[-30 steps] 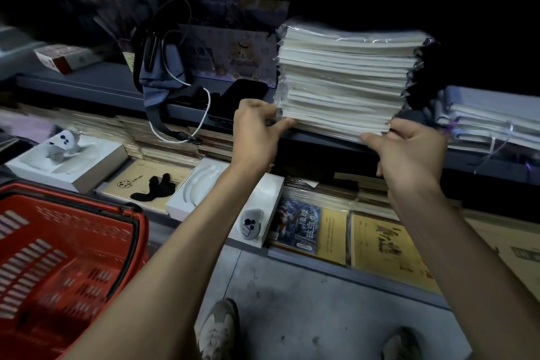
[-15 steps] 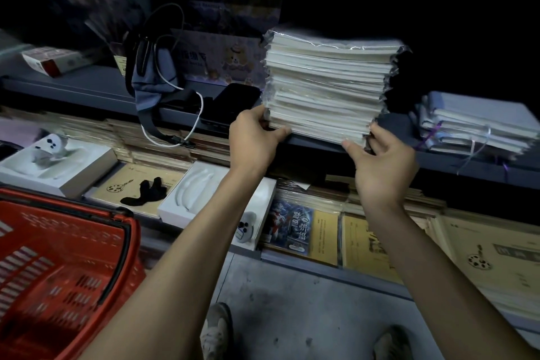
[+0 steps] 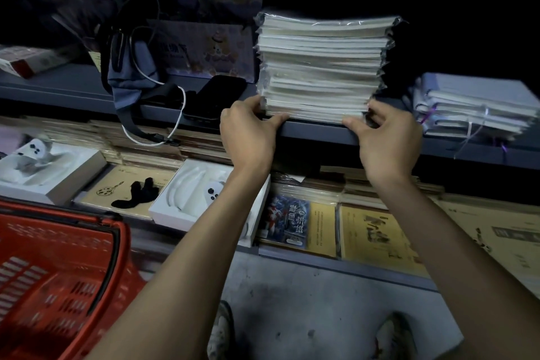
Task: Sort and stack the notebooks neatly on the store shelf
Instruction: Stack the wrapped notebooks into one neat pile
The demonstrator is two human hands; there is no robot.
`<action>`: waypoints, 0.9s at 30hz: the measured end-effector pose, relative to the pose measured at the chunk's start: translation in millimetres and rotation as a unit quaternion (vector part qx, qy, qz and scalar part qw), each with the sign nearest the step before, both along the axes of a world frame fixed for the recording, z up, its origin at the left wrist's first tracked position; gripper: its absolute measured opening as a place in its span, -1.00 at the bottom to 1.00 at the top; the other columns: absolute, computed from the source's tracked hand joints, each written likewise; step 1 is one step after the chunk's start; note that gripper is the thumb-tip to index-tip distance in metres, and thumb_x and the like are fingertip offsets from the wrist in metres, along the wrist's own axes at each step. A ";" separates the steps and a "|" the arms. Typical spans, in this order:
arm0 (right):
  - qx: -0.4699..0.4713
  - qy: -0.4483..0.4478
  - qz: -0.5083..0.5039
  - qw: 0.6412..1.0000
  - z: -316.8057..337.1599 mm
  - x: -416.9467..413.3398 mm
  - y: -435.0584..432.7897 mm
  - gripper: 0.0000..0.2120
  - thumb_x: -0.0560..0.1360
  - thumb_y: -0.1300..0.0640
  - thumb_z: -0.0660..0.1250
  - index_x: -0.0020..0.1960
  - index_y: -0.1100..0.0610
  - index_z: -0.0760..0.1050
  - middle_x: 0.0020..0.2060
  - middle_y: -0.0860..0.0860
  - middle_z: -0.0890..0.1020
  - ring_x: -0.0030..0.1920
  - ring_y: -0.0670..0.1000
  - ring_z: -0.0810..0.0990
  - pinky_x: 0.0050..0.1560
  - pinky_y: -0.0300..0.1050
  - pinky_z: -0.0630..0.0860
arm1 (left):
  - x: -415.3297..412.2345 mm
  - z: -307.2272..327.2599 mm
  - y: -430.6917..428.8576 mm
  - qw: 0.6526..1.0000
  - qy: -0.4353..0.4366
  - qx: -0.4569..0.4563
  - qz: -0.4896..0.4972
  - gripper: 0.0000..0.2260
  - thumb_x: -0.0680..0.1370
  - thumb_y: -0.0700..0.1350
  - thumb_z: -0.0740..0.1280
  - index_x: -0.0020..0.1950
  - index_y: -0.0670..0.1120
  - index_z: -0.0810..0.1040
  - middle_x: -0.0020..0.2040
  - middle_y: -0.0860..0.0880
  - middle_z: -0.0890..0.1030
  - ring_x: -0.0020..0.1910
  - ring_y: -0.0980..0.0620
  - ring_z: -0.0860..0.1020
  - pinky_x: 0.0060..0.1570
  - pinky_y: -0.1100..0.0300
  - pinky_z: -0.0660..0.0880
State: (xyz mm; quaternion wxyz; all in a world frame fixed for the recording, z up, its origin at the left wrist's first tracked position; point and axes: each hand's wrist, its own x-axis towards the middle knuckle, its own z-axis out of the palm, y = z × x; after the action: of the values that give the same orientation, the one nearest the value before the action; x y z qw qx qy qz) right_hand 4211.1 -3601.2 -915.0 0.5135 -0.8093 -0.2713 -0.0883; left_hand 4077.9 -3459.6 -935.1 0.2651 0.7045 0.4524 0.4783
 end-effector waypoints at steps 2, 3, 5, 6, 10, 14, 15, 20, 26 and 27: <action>-0.023 -0.027 -0.012 0.999 0.7 1.7 0.1 -0.46 0.45 -0.10 0.57 0.37 0.06 0.60 0.19 0.00 0.71 0.15 0.02 0.68 0.11 -0.07 0.60 | 2.6 -1.3 0.9 1.000 -0.020 -0.020 0.004 -0.61 0.32 0.17 0.65 -0.32 0.07 0.47 -0.29 0.09 0.62 -0.15 -0.04 0.65 -0.18 0.04 0.57; -0.018 -0.023 -0.006 1.000 0.6 3.3 1.4 -0.46 0.45 -0.07 0.57 0.37 0.08 0.60 0.19 0.01 0.71 0.13 0.01 0.68 0.12 -0.06 0.61 | 3.9 -1.4 0.7 0.999 -0.031 -0.027 0.005 -0.68 0.31 0.17 0.66 -0.24 0.08 0.57 -0.24 0.11 0.65 -0.10 -0.03 0.66 -0.10 0.02 0.60; 0.011 0.015 0.016 1.000 0.6 5.9 5.4 -0.45 0.44 0.02 0.60 0.37 0.13 0.59 0.19 0.05 0.70 0.12 -0.03 0.67 0.19 -0.04 0.62 | 4.7 0.8 -1.9 0.998 -0.050 -0.039 0.006 -0.63 0.30 0.17 0.67 0.02 0.08 0.72 -0.11 0.11 0.69 0.01 -0.05 0.66 0.04 -0.05 0.62; 0.024 0.037 0.025 0.999 0.9 6.3 7.1 -0.44 0.44 0.06 0.60 0.38 0.15 0.57 0.20 0.06 0.69 0.14 -0.04 0.67 0.22 -0.08 0.60 | 5.1 0.8 -1.9 0.997 -0.054 -0.046 0.002 -0.59 0.30 0.17 0.66 0.08 0.06 0.72 -0.09 0.11 0.69 0.04 -0.06 0.66 0.06 -0.07 0.62; 0.028 0.047 0.044 0.998 -4.1 2.1 5.8 -0.40 0.49 0.10 0.56 0.47 0.16 0.49 0.32 0.07 0.62 0.12 -0.13 0.66 0.15 -0.43 0.49 | 7.2 -3.3 -2.0 0.999 -0.022 -0.036 -0.005 -0.63 0.38 0.18 0.59 0.03 -0.01 0.68 -0.10 0.04 0.66 0.03 -0.13 0.63 0.02 -0.10 0.61; 0.018 0.063 0.058 0.996 -9.0 0.4 3.9 -0.38 0.54 0.10 0.51 0.54 0.13 0.40 0.42 0.05 0.54 0.33 -0.05 0.57 0.26 -0.36 0.43 | 7.3 -6.5 -15.2 1.000 0.001 -0.024 -0.008 -0.61 0.52 0.06 0.53 0.28 -0.08 0.63 0.12 -0.05 0.58 0.23 -0.08 0.45 0.26 0.09 0.42; 0.023 0.071 0.060 0.995 -8.9 1.1 4.3 -0.39 0.54 0.10 0.51 0.54 0.12 0.41 0.42 0.05 0.54 0.39 -0.01 0.54 0.35 -0.23 0.44 | 6.2 -6.9 -16.9 1.000 -0.005 -0.019 -0.012 -0.60 0.53 0.05 0.52 0.30 -0.08 0.62 0.14 -0.05 0.58 0.25 -0.07 0.44 0.30 0.07 0.41; 0.111 0.131 0.060 0.983 -7.4 -3.6 3.7 -0.40 0.53 0.21 0.49 0.53 0.11 0.41 0.42 0.05 0.54 0.41 -0.07 0.50 0.35 0.11 0.55 | -0.9 -11.2 -9.3 0.997 -0.037 -0.033 -0.053 -0.62 0.53 0.10 0.50 0.25 -0.07 0.64 0.07 0.01 0.59 0.16 -0.12 0.55 0.21 -0.13 0.54; 0.122 0.157 0.079 0.977 -15.4 -11.8 3.9 -0.39 0.59 0.19 0.39 0.59 -0.01 0.31 0.50 -0.09 0.43 0.48 -0.12 0.40 0.23 0.25 0.60 | -5.4 -12.8 -10.7 0.997 -0.030 -0.032 -0.065 -0.66 0.54 0.07 0.52 0.23 -0.06 0.64 0.07 0.02 0.58 0.18 -0.09 0.51 0.21 -0.10 0.51; 0.118 0.161 0.082 0.976 -16.1 -12.3 4.9 -0.38 0.60 0.19 0.38 0.60 -0.04 0.28 0.52 -0.11 0.40 0.49 -0.12 0.39 0.22 0.27 0.60 | -6.0 -12.8 -10.9 0.996 -0.037 -0.042 -0.071 -0.65 0.54 0.08 0.52 0.23 -0.06 0.64 0.07 0.02 0.58 0.18 -0.10 0.52 0.21 -0.12 0.52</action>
State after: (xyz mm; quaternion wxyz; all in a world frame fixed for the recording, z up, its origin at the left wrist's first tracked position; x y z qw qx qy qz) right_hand 4198.8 -3596.3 -931.0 0.6481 -0.7214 -0.2378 0.0541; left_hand 4071.9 -3470.5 -947.9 0.3446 0.7052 0.4108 0.4639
